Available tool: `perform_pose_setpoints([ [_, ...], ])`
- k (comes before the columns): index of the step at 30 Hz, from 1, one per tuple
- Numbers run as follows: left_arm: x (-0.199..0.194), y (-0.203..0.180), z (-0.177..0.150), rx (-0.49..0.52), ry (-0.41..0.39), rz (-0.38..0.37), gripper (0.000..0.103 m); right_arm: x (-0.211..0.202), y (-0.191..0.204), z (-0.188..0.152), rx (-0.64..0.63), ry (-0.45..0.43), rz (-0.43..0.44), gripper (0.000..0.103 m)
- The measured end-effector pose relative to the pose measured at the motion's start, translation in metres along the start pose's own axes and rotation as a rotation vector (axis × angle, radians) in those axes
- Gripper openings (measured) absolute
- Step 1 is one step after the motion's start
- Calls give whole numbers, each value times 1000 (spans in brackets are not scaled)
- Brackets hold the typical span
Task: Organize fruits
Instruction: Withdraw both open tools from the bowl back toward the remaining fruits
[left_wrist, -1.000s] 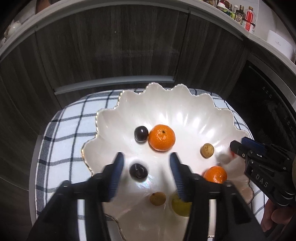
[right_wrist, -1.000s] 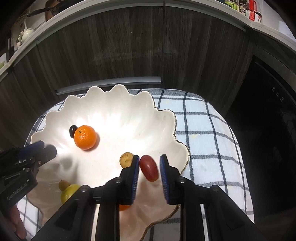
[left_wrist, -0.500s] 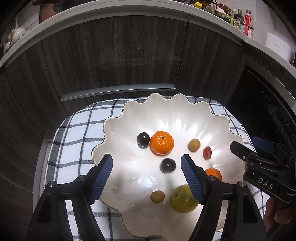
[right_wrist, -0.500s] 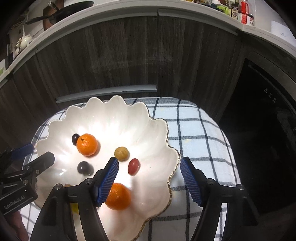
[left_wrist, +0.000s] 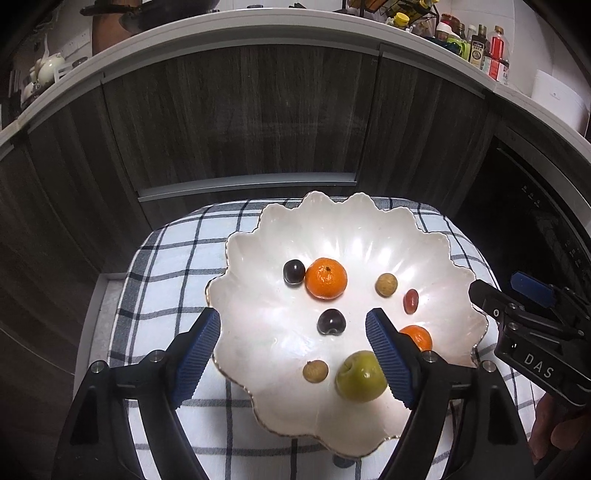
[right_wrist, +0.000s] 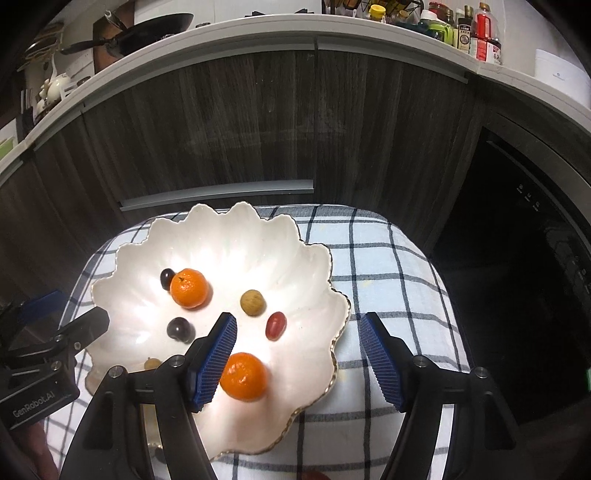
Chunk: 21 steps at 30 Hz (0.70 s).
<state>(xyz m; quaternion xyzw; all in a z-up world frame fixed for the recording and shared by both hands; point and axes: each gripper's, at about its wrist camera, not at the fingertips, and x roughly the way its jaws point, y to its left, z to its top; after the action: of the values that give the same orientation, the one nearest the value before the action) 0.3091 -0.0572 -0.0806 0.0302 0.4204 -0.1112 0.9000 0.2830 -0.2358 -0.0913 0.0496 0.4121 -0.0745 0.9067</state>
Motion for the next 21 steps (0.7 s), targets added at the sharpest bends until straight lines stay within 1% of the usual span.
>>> perform_pose_setpoints([
  [6,-16,-5,-5,-6,1,15,82,-14,-1,-4,-1,-8,-2,70],
  [9,-23,-9,-9,5,-7,25,86,-24,-4,-8,-5,-17,-7,70],
  [21,-48,-24,-20,20,-22,30,86,-48,-15,-24,-5,-26,-3,70],
])
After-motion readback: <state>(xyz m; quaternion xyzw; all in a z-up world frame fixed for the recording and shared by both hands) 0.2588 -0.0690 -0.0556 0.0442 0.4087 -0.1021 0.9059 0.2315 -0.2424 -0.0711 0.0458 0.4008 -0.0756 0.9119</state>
